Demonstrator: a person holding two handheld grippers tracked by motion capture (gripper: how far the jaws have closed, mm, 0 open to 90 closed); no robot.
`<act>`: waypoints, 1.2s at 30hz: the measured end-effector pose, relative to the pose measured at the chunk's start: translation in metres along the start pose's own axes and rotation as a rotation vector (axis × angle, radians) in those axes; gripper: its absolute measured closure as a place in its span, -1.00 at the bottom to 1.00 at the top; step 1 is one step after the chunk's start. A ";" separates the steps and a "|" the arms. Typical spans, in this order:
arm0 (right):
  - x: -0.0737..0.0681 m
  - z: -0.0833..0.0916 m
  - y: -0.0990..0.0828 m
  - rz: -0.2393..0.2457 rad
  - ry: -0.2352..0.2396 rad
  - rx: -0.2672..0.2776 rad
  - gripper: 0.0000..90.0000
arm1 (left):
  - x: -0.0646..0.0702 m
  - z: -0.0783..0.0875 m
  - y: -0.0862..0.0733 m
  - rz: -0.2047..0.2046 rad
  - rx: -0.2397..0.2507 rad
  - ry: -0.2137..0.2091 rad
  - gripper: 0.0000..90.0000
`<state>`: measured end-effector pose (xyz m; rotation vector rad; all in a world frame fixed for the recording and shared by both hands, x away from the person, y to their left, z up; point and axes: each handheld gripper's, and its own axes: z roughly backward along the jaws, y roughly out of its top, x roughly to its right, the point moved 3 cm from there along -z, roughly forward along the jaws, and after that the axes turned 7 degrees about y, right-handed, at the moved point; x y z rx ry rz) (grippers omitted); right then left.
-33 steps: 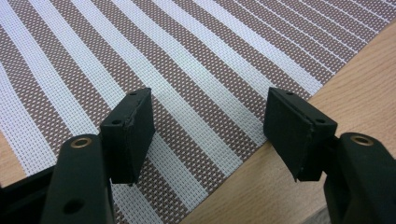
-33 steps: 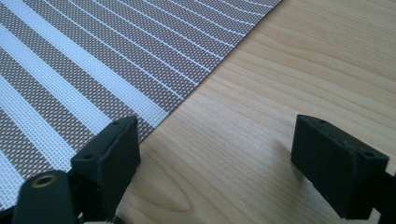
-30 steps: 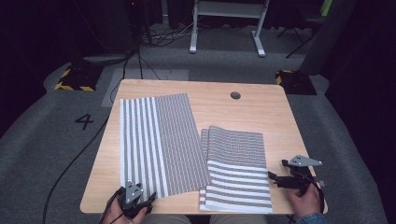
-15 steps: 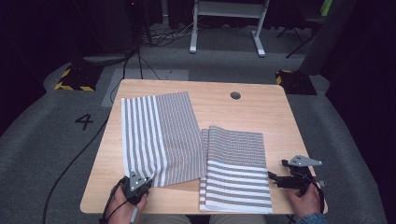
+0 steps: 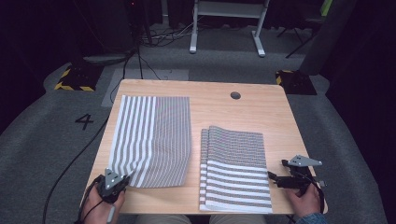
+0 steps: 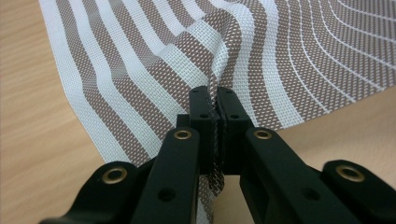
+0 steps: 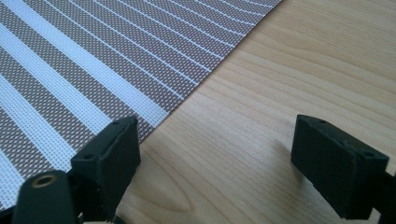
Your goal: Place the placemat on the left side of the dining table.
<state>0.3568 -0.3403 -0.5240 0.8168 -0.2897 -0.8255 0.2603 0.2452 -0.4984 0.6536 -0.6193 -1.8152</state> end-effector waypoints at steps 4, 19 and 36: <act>0.000 0.000 0.000 -0.008 0.001 0.002 -0.65 | 0.000 0.010 -0.011 0.036 -0.014 -0.046 0.60; -0.001 -0.001 0.001 -0.009 -0.001 0.003 -0.65 | 0.043 -0.028 0.008 0.100 -0.021 -0.008 -0.30; -0.001 -0.001 0.000 -0.001 0.001 0.003 -0.66 | 0.009 -0.048 0.018 0.132 -0.005 -0.007 -0.12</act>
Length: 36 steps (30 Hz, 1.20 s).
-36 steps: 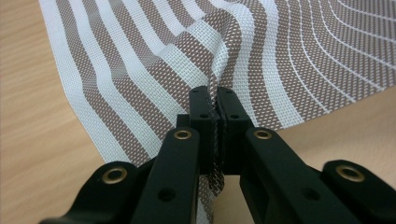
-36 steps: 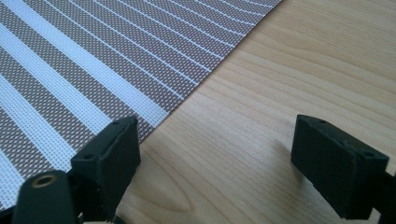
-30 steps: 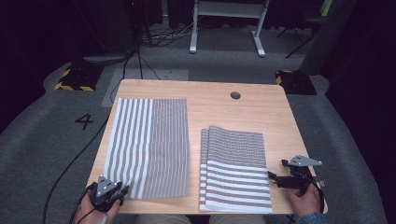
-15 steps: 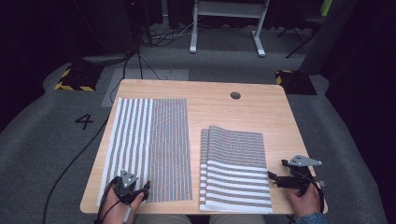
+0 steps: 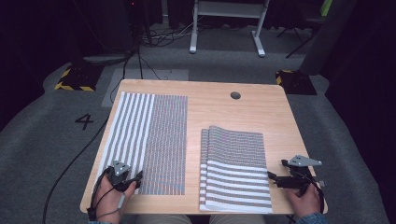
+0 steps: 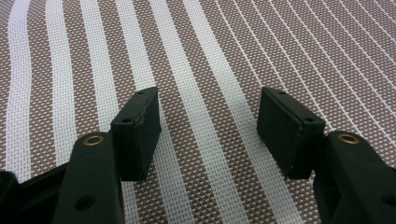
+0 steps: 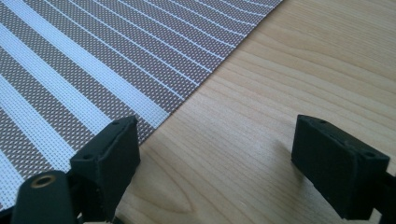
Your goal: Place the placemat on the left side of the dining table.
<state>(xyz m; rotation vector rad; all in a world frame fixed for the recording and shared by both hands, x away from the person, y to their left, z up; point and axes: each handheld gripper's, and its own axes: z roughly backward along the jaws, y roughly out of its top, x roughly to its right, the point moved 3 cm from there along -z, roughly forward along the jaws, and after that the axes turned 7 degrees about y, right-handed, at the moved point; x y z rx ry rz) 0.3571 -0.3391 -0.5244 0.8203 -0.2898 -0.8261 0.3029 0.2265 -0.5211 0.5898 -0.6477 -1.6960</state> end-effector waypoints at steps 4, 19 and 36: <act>0.000 0.000 0.000 0.001 -0.001 -0.002 -0.66 | 0.000 -0.001 0.000 0.009 0.003 0.015 -0.12; 0.000 0.000 0.000 0.004 0.003 0.001 -0.66 | 0.004 0.011 -0.007 0.012 -0.040 0.033 -0.13; 0.000 0.001 0.000 0.007 0.004 -0.005 -0.66 | 0.084 0.047 0.014 -0.175 0.058 -0.085 -0.33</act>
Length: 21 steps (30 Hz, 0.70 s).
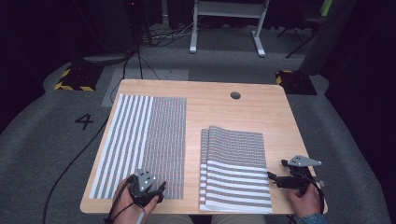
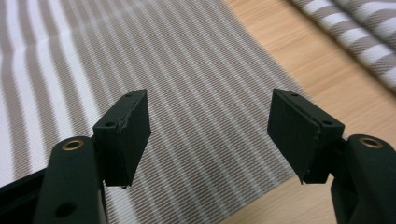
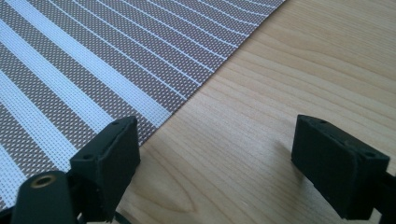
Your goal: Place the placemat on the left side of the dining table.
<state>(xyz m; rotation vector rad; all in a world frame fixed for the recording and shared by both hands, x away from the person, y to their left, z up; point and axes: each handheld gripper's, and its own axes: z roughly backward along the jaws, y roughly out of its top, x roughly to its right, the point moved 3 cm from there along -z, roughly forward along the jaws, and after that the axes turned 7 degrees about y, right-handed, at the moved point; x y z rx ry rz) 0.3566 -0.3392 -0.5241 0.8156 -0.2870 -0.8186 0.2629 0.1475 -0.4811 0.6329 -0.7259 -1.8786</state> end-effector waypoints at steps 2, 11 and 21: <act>0.000 0.000 0.000 0.000 0.000 0.000 -0.66 | 0.009 0.000 0.003 -0.012 0.012 -0.021 -0.33; 0.000 0.000 0.000 0.000 0.000 0.000 -0.66 | 0.027 -0.004 0.008 -0.069 0.078 -0.107 -0.35; 0.000 0.000 0.000 0.001 0.000 0.000 -0.66 | 0.054 -0.021 0.006 -0.132 0.073 -0.244 -0.37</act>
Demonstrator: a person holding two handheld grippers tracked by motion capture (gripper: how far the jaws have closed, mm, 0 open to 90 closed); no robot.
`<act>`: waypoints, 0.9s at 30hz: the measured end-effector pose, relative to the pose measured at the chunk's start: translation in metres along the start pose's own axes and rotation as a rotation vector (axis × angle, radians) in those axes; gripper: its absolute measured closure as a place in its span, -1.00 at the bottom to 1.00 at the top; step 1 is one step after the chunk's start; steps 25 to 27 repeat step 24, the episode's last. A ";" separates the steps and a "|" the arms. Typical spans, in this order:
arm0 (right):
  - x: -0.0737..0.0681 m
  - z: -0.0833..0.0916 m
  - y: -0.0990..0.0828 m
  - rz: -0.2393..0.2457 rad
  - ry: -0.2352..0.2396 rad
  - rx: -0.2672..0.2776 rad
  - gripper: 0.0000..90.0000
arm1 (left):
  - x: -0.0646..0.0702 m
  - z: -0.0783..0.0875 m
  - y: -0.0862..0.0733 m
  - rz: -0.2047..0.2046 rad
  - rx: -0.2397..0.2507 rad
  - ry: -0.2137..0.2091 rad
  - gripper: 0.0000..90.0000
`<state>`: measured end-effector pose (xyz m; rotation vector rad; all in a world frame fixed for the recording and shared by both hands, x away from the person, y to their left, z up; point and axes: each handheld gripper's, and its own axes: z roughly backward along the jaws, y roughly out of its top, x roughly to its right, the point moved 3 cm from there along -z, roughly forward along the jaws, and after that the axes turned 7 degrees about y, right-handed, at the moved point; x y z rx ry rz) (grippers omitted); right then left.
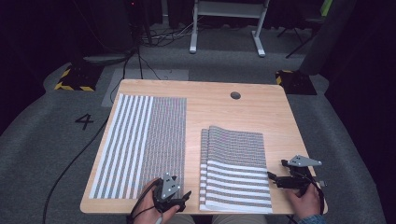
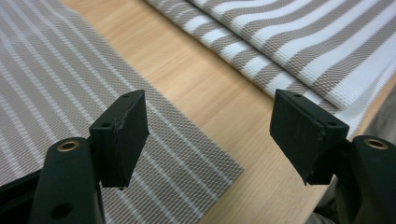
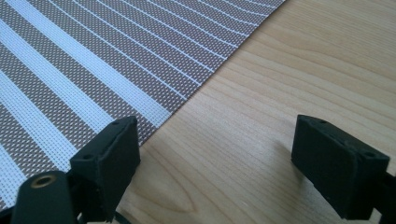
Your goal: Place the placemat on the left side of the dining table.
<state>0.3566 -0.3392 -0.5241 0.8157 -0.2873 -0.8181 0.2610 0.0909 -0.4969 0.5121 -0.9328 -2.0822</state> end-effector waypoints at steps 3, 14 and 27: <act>0.000 0.000 0.000 0.000 0.000 0.000 -0.66 | 0.006 -0.006 -0.001 -0.029 -0.009 -0.025 -0.38; 0.000 0.000 0.000 0.000 0.000 0.000 -0.66 | 0.023 -0.025 -0.008 -0.069 -0.057 -0.093 -0.39; 0.000 0.000 0.000 0.000 0.000 0.000 -0.66 | 0.027 -0.029 -0.012 -0.092 -0.059 -0.107 -0.45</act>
